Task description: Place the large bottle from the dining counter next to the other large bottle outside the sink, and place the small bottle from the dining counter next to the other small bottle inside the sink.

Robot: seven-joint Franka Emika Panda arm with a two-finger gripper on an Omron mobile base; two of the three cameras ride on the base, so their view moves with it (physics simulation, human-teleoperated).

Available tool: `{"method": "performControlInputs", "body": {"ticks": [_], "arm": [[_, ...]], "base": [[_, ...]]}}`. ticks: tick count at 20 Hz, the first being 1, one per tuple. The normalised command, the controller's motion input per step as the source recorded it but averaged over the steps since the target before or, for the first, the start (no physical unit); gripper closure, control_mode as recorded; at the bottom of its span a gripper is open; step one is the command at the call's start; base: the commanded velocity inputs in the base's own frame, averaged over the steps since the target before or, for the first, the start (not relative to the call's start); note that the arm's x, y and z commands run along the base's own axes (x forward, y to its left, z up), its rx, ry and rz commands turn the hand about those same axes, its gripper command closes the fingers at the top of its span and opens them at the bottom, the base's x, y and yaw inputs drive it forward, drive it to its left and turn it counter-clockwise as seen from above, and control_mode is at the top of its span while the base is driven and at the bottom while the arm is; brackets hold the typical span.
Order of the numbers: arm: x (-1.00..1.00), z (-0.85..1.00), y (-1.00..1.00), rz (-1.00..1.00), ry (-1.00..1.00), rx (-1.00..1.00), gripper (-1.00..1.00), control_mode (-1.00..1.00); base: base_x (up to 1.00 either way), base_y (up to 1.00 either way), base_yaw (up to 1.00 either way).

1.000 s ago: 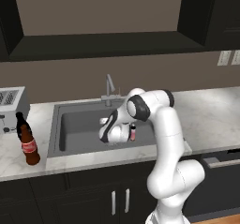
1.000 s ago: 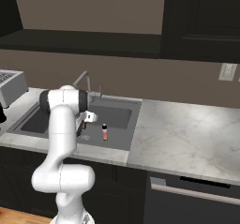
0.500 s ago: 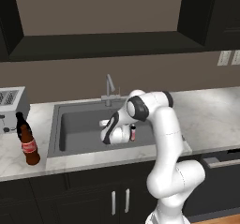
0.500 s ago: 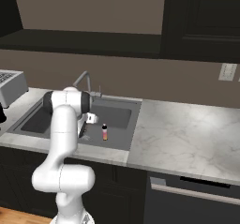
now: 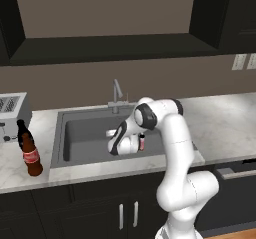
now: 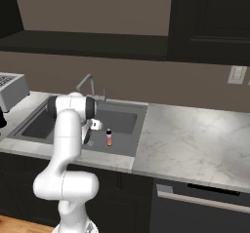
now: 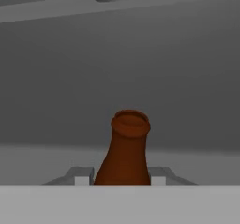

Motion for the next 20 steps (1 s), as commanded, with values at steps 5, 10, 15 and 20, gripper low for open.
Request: {"method": "performControlInputs", "body": {"ticks": [5, 10, 15, 20], "arm": [[0.12, -0.27, 0.0, 0.0, 0.0, -0.01, 1.0, -1.0], [0.29, -0.14, -0.02, 0.0, 0.0, 0.0, 1.0, -1.0], [0.43, -0.08, -0.06, 0.0, 0.0, 0.0, 1.0, -1.0], [0.51, -0.24, -0.02, 0.0, 0.0, 0.0, 1.0, -1.0]], "base": [[0.0, 0.0, 0.0], [0.0, 0.0, 0.0], [0.0, 0.0, 0.0], [0.0, 0.0, 0.0]]}}
